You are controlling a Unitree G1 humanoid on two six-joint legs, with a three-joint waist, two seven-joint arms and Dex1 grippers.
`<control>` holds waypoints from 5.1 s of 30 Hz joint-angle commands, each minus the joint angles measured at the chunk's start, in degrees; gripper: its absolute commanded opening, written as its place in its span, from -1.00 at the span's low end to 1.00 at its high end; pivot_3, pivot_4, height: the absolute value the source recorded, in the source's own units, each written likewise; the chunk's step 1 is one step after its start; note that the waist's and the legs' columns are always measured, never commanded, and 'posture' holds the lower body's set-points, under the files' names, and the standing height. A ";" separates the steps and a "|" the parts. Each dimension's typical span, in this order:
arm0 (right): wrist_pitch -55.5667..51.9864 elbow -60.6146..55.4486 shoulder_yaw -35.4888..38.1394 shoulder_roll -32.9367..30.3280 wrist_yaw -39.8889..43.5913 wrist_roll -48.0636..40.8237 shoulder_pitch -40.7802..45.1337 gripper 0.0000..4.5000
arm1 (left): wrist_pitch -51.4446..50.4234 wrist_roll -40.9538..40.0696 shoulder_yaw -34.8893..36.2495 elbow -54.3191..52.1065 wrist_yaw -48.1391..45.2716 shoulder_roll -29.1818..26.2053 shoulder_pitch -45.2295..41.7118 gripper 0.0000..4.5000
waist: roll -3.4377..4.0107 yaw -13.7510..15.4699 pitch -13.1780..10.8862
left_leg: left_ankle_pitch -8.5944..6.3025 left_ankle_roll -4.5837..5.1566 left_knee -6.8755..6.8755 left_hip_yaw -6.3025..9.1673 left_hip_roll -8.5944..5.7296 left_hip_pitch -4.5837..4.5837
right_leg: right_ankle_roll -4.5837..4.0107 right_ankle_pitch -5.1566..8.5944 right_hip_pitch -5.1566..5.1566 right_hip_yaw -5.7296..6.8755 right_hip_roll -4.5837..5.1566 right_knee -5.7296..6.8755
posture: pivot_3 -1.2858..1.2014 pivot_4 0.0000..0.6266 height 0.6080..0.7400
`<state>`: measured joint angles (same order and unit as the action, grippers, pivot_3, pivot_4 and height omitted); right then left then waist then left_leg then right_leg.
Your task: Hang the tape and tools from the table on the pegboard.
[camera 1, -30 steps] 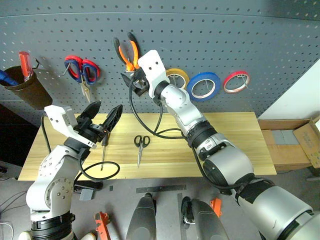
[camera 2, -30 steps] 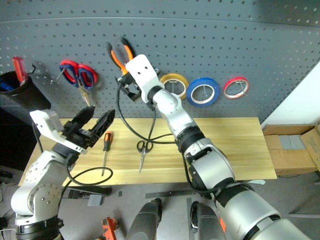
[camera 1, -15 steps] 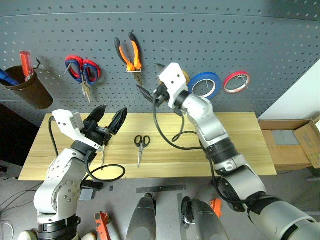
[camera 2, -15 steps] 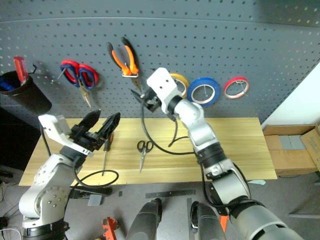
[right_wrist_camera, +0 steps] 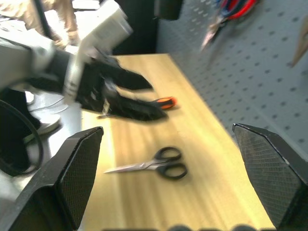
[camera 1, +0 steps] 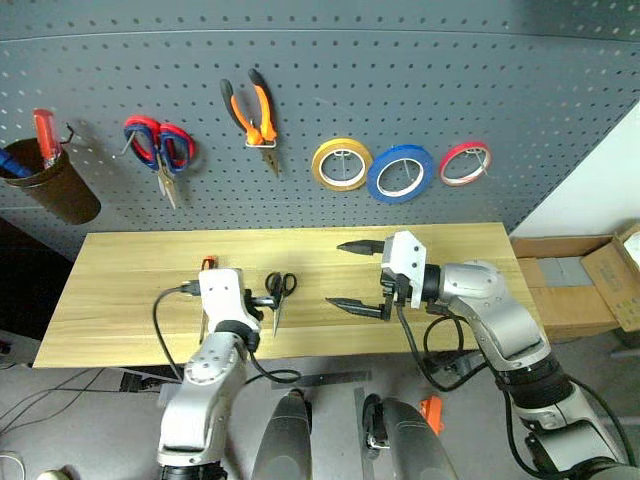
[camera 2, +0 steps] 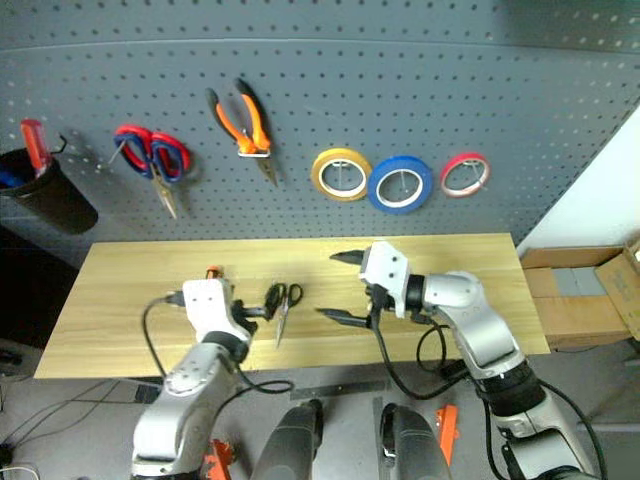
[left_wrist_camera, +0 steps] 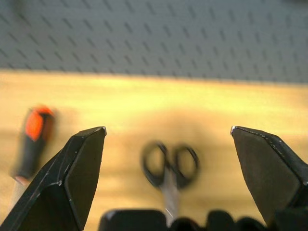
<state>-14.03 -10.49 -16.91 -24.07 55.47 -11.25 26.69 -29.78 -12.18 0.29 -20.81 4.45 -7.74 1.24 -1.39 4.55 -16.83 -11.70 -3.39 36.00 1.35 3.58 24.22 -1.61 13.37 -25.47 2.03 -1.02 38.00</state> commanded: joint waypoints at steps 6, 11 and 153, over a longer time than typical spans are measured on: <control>0.94 -2.31 -1.40 -0.35 2.17 -0.52 -0.99 0.99 | -7.32 6.22 -1.28 3.82 5.00 3.17 2.70 1.00 | -0.11 -1.24 -0.14 | 0.00 0.00 -0.01 -0.04 -0.02 -0.05 | 0.00 0.01 0.06 -0.04 -0.01 -0.04 | 0.14 0.01 1.00; 4.02 -0.71 -2.29 -1.78 3.43 1.43 -2.17 0.99 | -8.19 7.41 -1.23 6.02 3.73 2.79 2.55 1.00 | -0.24 -1.40 -0.39 | -0.01 -0.01 0.01 -0.02 -0.09 -0.01 | 0.01 0.01 0.06 -0.01 0.06 -0.07 | 0.13 0.04 1.00; -8.42 -5.55 7.96 17.44 -11.86 -25.76 5.49 1.00 | 19.44 2.21 24.27 10.40 -12.12 -15.51 -2.31 0.98 | -0.60 1.60 -0.34 | -0.05 -0.19 0.12 -0.18 0.11 -0.17 | 0.03 -0.03 0.22 0.09 0.09 0.08 | 0.22 -0.17 1.00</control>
<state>-22.84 -13.49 -8.05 -7.08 42.88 -37.06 32.23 -9.76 -9.48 23.08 -10.24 -7.13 -22.24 -1.30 -1.99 6.15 -17.16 -11.75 -3.58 36.11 1.20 3.69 24.03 -1.59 13.34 -25.23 2.14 -0.92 38.10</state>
